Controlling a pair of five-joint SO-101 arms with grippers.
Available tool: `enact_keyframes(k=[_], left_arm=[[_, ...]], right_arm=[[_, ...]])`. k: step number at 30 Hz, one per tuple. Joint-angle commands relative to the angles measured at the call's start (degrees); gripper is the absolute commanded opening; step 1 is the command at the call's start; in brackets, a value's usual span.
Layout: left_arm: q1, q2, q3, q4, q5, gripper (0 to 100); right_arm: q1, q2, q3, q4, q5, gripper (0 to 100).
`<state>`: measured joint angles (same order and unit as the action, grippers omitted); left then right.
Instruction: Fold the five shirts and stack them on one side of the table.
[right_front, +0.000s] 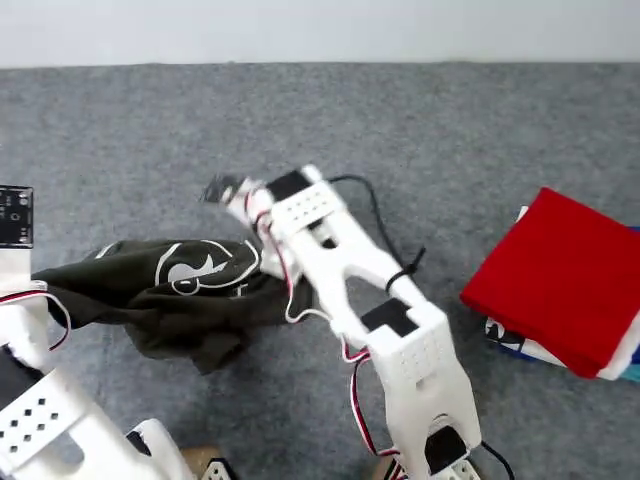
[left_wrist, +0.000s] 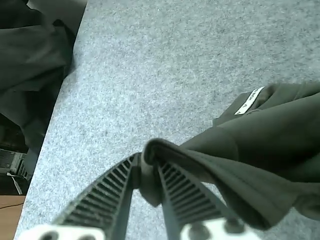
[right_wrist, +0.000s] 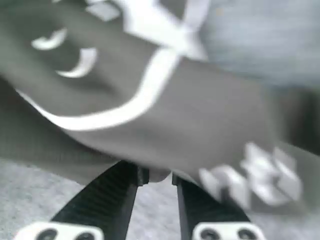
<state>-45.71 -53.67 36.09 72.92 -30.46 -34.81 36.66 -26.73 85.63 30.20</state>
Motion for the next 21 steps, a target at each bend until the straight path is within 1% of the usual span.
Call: enact_keyframes(k=[1,5,10,14,16,19,21], left_arm=[[-0.2,-1.2,-2.6,-1.3,0.4,1],[-0.1,-1.1,-2.2,-1.4,0.4,1],[-0.1,-1.1,-2.2,-1.7,0.4,1],[-0.1,-0.7,-2.2,-1.8,0.3,1],[-0.1,-0.7,-2.1,-1.8,0.3,1],[0.0,-0.6,-2.1,-1.8,0.4,1],[0.0,-0.6,-2.1,-1.8,0.4,1]], right_arm=[[1.2,-0.5,-8.6,7.7,-0.4,9.0],[0.1,-0.9,-11.9,17.4,-0.5,9.1],[-0.2,-6.0,-6.2,17.4,-0.5,9.1],[-3.3,-13.1,2.1,17.4,-0.5,9.5],[-6.3,-16.0,6.2,17.4,-0.8,13.9],[-10.8,-17.5,10.5,17.2,-1.7,24.3],[-13.1,-16.1,11.5,17.0,-4.0,27.2]])
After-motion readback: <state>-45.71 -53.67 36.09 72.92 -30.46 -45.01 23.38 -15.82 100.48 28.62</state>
